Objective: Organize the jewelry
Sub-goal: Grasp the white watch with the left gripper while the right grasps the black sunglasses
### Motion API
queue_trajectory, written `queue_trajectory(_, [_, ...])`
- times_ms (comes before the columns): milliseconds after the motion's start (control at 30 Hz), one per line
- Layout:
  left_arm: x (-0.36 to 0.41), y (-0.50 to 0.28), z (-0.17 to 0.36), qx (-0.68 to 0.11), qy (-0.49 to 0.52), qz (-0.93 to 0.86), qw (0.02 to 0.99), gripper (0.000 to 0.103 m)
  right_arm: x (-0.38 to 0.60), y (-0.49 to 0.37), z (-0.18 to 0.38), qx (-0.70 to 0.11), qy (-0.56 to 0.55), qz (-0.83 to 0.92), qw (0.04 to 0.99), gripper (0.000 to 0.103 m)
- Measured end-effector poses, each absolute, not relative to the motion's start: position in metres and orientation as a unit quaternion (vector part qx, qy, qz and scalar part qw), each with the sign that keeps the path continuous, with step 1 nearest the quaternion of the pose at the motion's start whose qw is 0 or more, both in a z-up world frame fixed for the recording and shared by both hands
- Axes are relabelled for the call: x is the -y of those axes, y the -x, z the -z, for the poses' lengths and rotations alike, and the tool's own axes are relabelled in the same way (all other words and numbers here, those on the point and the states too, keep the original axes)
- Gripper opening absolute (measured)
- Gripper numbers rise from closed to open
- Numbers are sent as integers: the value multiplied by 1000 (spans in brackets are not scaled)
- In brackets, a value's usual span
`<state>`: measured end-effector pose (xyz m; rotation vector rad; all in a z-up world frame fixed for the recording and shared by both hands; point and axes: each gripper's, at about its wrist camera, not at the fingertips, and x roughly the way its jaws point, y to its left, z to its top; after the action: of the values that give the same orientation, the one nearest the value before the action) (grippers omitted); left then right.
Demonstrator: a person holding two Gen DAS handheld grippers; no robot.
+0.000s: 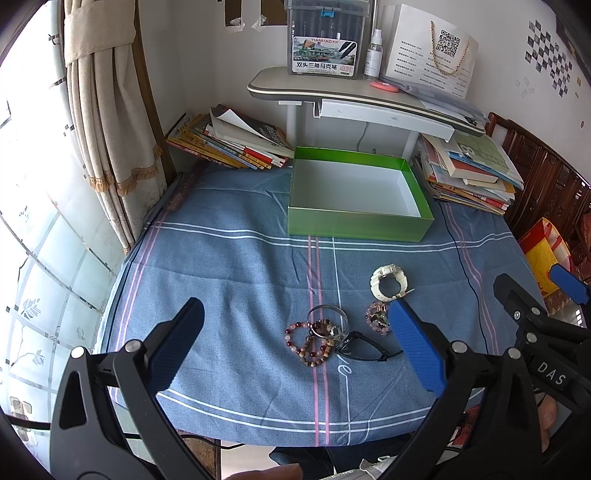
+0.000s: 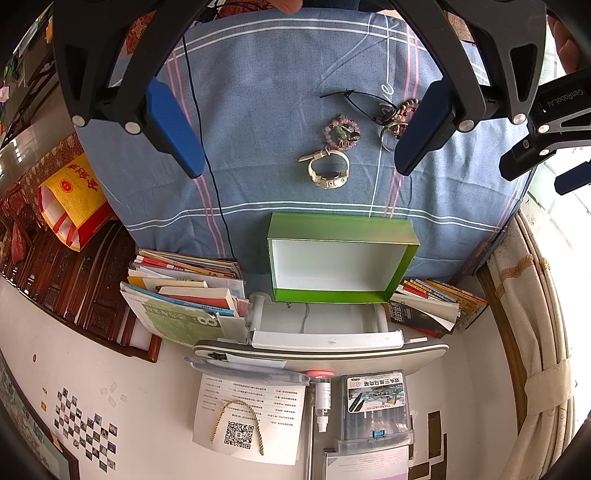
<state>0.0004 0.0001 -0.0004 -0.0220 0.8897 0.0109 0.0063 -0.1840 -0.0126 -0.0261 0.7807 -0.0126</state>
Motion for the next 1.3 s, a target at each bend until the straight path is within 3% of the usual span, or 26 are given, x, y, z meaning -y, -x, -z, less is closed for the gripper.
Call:
queue_trajectory(200, [-20, -8, 23, -442, 13, -33, 897, 99, 196, -10, 26, -392, 40, 25, 919, 101])
queue_trajectory(433, [-38, -28, 101, -522, -31, -62, 850, 95, 205, -38, 103, -473, 112, 3, 874, 100])
queue_trajectory(500, [-37, -31, 122, -550, -23, -39, 834, 86, 203, -45, 120, -496, 108, -16, 861, 92])
queue_trajectory(633, [-29, -40, 152, -584, -26, -5, 811, 66, 200, -55, 150, -540, 72, -55, 837, 61])
queue_trajectory(700, [-24, -45, 157, -590, -27, 6, 807, 66, 196, -59, 158, -553, 55, -80, 827, 52])
queue_trajectory(900, [-15, -62, 175, -612, -28, 17, 790, 67, 164, -65, 176, -576, 51, -159, 800, 46])
queue_trajectory(967, [-15, -65, 180, -620, -27, 15, 784, 67, 151, -68, 182, -584, 45, -192, 787, 28])
queue_trajectory(1033, [-17, -66, 180, -623, -25, 8, 782, 71, 140, -72, 190, -596, 46, -207, 775, 19])
queue_trajectory(1133, [-22, -67, 180, -623, -21, 1, 782, 75, 127, -79, 203, -613, 54, -213, 759, 19])
queue_trajectory(1233, [-25, -65, 181, -626, -19, 0, 780, 76, 123, -82, 212, -625, 54, -213, 749, 7])
queue_trajectory(1300, [-25, -66, 182, -627, -13, 1, 779, 76, 127, -86, 211, -623, 49, -207, 753, 4])
